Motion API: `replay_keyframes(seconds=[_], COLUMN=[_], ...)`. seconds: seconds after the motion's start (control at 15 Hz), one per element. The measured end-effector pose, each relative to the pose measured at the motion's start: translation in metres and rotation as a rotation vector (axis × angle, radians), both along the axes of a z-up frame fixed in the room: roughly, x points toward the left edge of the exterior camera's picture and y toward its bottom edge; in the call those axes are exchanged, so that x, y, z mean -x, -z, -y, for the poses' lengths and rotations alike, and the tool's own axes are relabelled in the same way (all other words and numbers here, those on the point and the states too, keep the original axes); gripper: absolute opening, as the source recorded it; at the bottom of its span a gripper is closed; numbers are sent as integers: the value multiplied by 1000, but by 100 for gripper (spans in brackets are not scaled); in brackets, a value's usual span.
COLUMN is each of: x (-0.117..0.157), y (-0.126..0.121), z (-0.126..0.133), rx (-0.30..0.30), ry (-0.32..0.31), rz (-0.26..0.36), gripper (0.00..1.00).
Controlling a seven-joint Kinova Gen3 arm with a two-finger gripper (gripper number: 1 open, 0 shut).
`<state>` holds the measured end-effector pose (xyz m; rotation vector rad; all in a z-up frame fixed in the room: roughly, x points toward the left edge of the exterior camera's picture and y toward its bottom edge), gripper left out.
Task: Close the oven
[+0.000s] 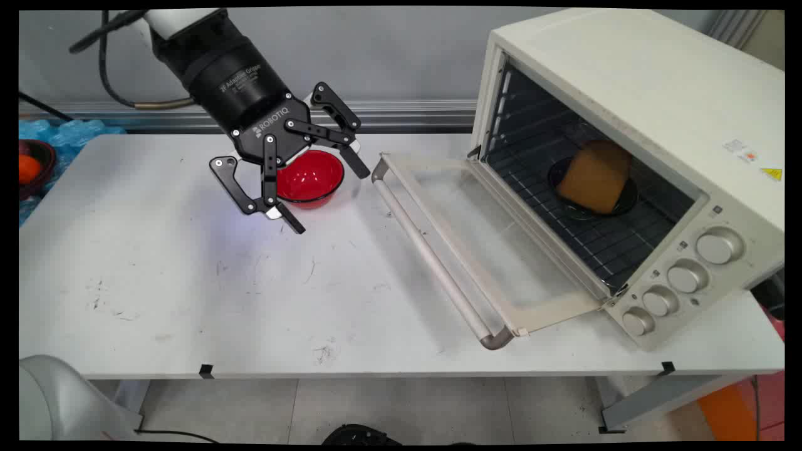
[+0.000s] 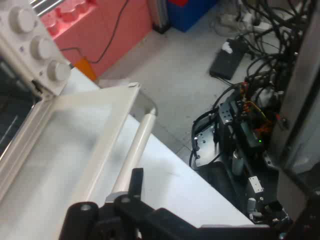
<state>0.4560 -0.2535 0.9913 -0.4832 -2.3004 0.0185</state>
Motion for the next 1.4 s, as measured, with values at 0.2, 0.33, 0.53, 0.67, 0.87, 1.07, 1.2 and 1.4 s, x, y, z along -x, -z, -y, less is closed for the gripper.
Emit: replay_keyframes(seconds=[0.2, 0.33, 0.53, 0.67, 0.87, 1.07, 1.2, 1.4], x=[-3, -5, -8, -10, -12, -9, -5, 1], y=[-1, -1, 3, 8, 19, 33, 43, 61], z=[1, 0, 1, 1, -2, -4, -5, -5], rx=[-31, -76, -141, -173, -227, -269, -285, -294], ry=[-77, -161, -275, -345, -480, -617, -695, -794], rz=[4, 6, 15, 23, 37, 42, 42, 48], gripper=[100, 100, 100, 100, 100, 100, 100, 100])
